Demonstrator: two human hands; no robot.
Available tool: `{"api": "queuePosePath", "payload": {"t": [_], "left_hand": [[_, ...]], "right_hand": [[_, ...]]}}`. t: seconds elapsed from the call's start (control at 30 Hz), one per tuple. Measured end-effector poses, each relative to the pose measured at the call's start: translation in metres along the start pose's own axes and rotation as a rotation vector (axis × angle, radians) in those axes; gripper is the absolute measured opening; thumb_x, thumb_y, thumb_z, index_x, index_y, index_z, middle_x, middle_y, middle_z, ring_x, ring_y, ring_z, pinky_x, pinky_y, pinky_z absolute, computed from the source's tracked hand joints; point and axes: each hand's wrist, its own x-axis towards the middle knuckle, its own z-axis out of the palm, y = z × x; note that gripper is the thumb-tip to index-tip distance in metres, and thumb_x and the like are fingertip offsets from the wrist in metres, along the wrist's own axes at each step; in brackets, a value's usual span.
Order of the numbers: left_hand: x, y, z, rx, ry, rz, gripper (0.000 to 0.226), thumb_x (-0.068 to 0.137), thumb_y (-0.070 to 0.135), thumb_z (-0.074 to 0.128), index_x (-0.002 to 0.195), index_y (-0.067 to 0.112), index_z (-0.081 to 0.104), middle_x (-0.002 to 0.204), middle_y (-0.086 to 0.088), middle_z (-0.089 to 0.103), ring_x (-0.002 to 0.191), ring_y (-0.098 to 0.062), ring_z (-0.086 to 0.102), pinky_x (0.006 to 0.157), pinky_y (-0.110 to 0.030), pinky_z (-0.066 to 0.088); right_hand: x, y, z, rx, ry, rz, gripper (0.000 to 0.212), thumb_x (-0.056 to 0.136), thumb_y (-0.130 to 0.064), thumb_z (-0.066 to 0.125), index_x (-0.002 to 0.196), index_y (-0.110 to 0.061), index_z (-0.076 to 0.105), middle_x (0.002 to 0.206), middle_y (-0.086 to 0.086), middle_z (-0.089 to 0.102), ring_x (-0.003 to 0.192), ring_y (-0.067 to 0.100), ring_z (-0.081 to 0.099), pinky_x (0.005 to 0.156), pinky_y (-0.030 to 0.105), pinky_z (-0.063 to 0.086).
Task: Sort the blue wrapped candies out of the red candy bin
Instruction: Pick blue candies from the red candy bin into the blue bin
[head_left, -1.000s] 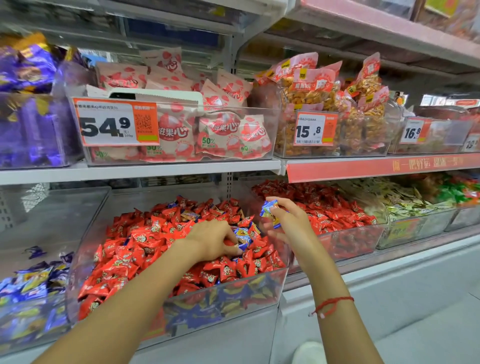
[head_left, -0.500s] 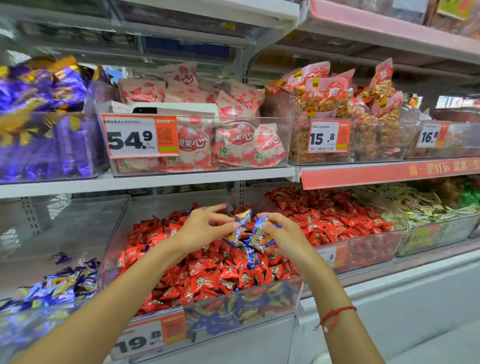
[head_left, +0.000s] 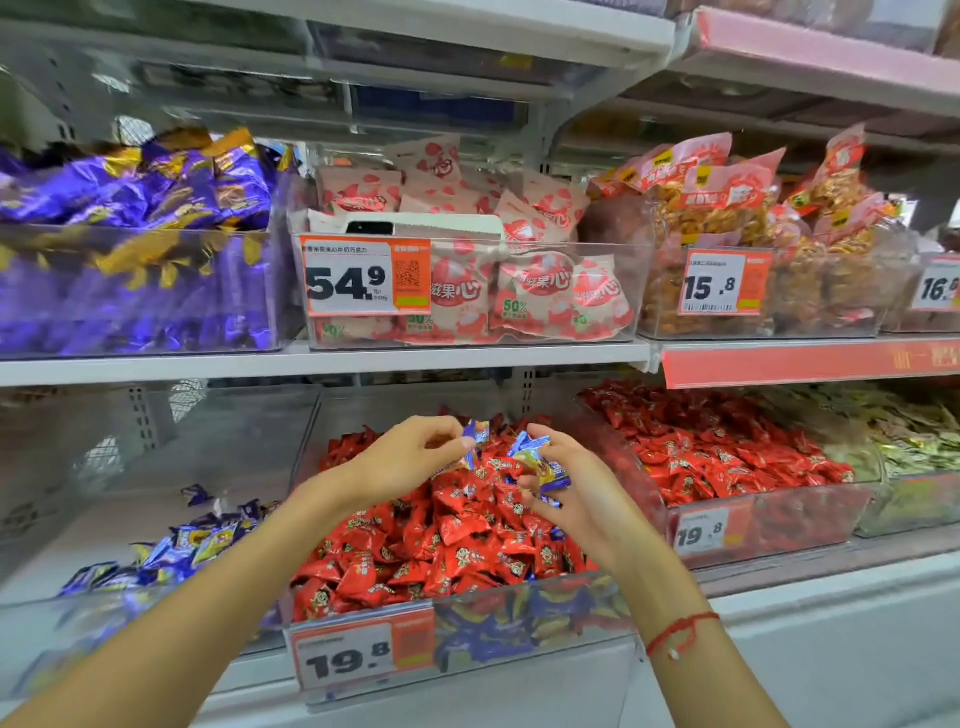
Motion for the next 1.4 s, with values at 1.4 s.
{"api": "queuePosePath", "payload": {"t": [1.4], "left_hand": [[-0.167,-0.087,-0.117,0.006,0.303,-0.293,0.032,0.095,0.014,0.058,0.123,0.031,0.053,0.130,0.009,0.058,0.117,-0.007,0.058,0.104,-0.035,0.044]], "right_hand": [[-0.017,0.034,0.155,-1.190,-0.300,-0.888,0.024,0.089,-0.021,0.059,0.108,-0.031,0.069,0.108,-0.009,0.067,0.104,0.013,0.054,0.092,0.033,0.042]]}}
